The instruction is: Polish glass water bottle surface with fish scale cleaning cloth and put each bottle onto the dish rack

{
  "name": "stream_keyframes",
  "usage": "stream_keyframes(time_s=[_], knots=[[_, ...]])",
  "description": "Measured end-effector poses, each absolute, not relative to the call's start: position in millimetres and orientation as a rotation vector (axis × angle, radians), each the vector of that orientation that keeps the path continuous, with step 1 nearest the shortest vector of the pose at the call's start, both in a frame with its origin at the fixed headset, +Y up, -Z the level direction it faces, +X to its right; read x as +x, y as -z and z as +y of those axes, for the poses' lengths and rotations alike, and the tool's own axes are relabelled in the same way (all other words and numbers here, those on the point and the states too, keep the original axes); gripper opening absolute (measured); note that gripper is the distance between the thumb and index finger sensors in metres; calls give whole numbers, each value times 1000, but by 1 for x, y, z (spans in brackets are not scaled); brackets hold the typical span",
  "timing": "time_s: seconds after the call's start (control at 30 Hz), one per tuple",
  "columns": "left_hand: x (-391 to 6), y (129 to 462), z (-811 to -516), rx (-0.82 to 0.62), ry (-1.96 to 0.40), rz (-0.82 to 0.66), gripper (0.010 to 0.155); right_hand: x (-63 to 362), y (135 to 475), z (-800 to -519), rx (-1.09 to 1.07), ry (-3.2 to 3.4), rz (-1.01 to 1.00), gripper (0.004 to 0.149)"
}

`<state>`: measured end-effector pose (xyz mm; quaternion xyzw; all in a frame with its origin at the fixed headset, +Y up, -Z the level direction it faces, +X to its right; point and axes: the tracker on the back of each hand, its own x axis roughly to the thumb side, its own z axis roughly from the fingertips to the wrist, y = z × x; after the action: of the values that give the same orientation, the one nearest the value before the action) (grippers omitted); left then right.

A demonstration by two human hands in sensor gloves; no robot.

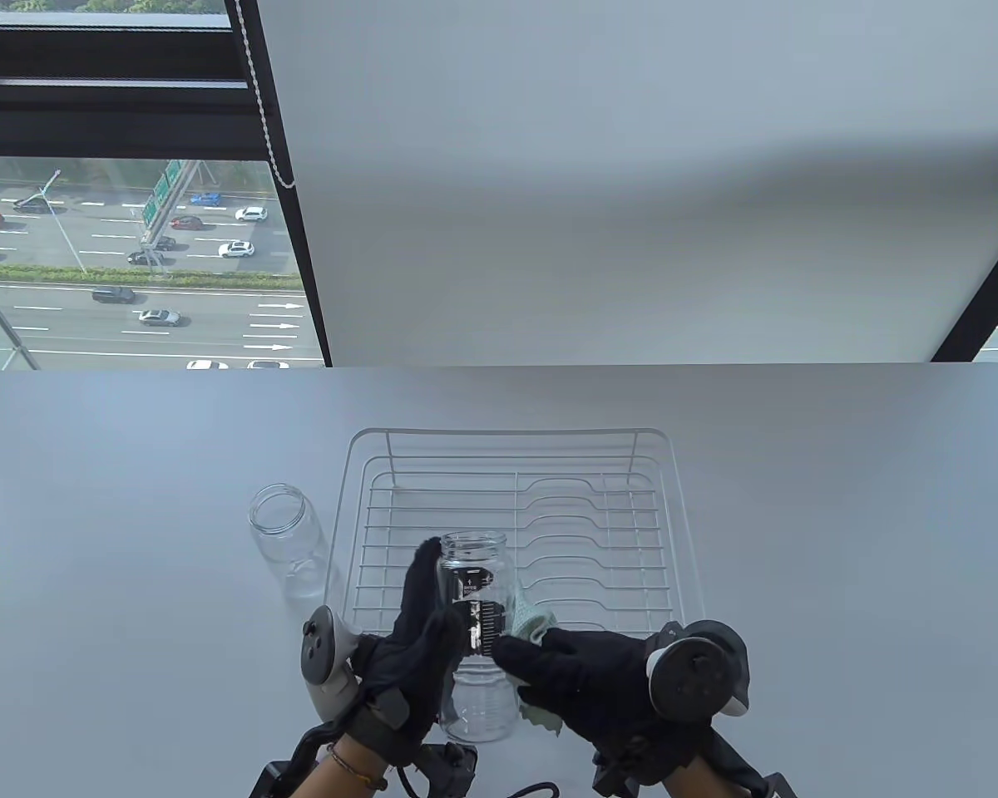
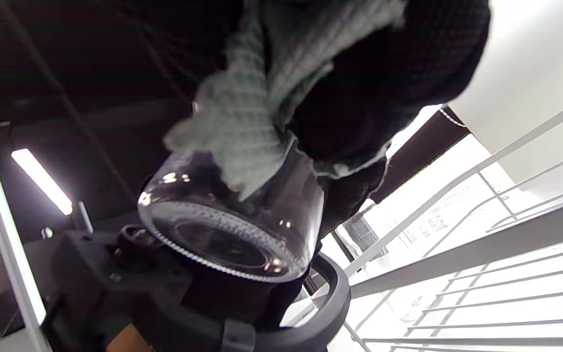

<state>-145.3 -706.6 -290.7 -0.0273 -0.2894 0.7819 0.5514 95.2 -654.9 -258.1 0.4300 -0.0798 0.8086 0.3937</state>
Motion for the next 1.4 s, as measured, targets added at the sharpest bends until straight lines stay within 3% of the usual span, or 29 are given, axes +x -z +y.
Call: stream_keyframes(time_s=[0.07, 0.13, 0.2, 0.33, 0.53, 0.6, 0.7, 0.77, 0.83, 0.93, 1.07, 1.17, 1.23, 1.33, 1.4], knots=[[-144, 288, -708, -82, -1814, -697, 86, 95, 256, -650, 1106, -2066, -193, 47], [-141, 286, -710, -82, -1837, -640, 88, 101, 256, -653, 981, -2062, -324, 54], [-135, 281, -709, -146, -1756, -698, 88, 108, 260, -657, 801, -1978, -459, 62], [-131, 278, -708, -106, -1811, -683, 88, 111, 262, -660, 797, -1881, -307, 75], [-146, 284, -713, -13, -1840, -601, 88, 95, 254, -652, 1083, -2007, -155, 55], [-147, 283, -714, -13, -1799, -602, 88, 96, 255, -653, 1053, -2051, -217, 54], [-141, 281, -712, -48, -1759, -665, 89, 103, 257, -660, 843, -2048, -425, 68], [-139, 278, -711, -59, -1739, -684, 89, 107, 262, -664, 793, -2005, -395, 75], [-139, 279, -712, -30, -1738, -667, 89, 107, 262, -664, 795, -1951, -316, 69], [-144, 282, -715, -6, -1806, -624, 89, 102, 257, -659, 940, -1983, -349, 60], [-151, 285, -718, 10, -1828, -542, 88, 86, 245, -651, 1141, -2062, -199, 50], [-151, 284, -717, 9, -1780, -558, 88, 87, 243, -653, 1025, -2128, -388, 51], [-147, 281, -715, -12, -1723, -604, 88, 92, 246, -657, 893, -2142, -501, 60], [-144, 278, -712, 3, -1709, -622, 88, 100, 251, -660, 831, -2046, -465, 70], [-145, 280, -713, -3, -1698, -639, 88, 100, 251, -660, 854, -1991, -423, 65]])
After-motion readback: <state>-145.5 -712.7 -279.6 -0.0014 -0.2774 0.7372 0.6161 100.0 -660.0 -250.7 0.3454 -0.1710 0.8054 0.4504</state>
